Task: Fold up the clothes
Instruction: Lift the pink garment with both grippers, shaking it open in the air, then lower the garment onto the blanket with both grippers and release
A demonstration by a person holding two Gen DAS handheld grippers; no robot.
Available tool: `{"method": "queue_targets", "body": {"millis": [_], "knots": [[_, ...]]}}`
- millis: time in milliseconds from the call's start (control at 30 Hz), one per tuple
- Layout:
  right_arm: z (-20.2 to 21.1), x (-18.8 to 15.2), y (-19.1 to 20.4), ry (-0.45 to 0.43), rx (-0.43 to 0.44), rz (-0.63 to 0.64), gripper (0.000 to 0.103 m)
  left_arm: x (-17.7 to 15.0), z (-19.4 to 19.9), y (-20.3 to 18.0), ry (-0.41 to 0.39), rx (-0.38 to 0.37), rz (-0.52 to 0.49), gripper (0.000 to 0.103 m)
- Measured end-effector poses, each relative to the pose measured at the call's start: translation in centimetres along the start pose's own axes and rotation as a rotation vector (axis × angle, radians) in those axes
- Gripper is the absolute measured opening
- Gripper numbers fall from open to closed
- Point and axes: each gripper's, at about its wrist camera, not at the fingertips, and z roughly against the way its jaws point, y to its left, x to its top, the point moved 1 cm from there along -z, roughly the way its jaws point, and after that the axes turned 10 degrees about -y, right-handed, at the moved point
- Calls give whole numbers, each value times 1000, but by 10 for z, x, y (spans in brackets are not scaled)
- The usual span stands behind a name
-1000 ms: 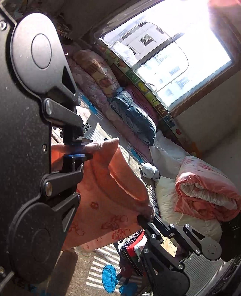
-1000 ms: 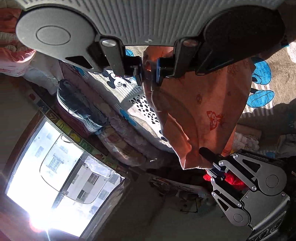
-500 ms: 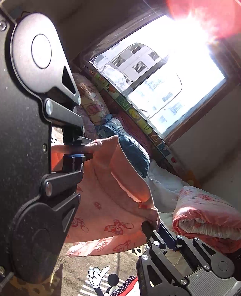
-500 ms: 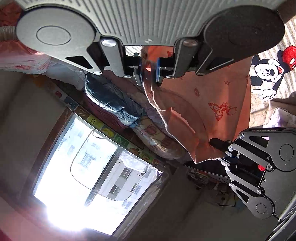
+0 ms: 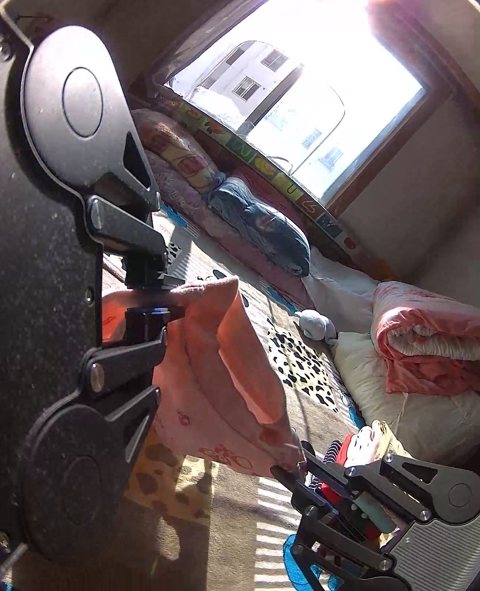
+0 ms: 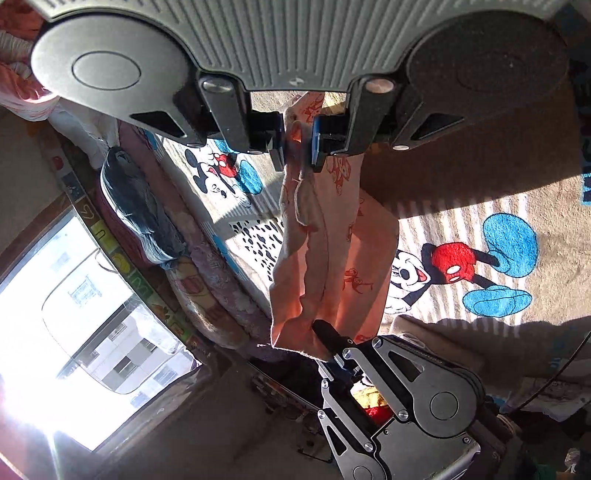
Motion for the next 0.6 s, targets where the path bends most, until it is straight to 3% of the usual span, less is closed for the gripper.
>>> {"method": "queue_targets", "body": {"millis": [200,333,600], "knots": [[27,-17,73,46,78,102,14,-34,39,-66,35,-89,-70,7],[39,-30,118,79,129,131,4,-54,65,-102,54,-127,-140,7],[45,-44,178,119,118,146,5,-81,99,-163,80,-146,-285,5]]}}
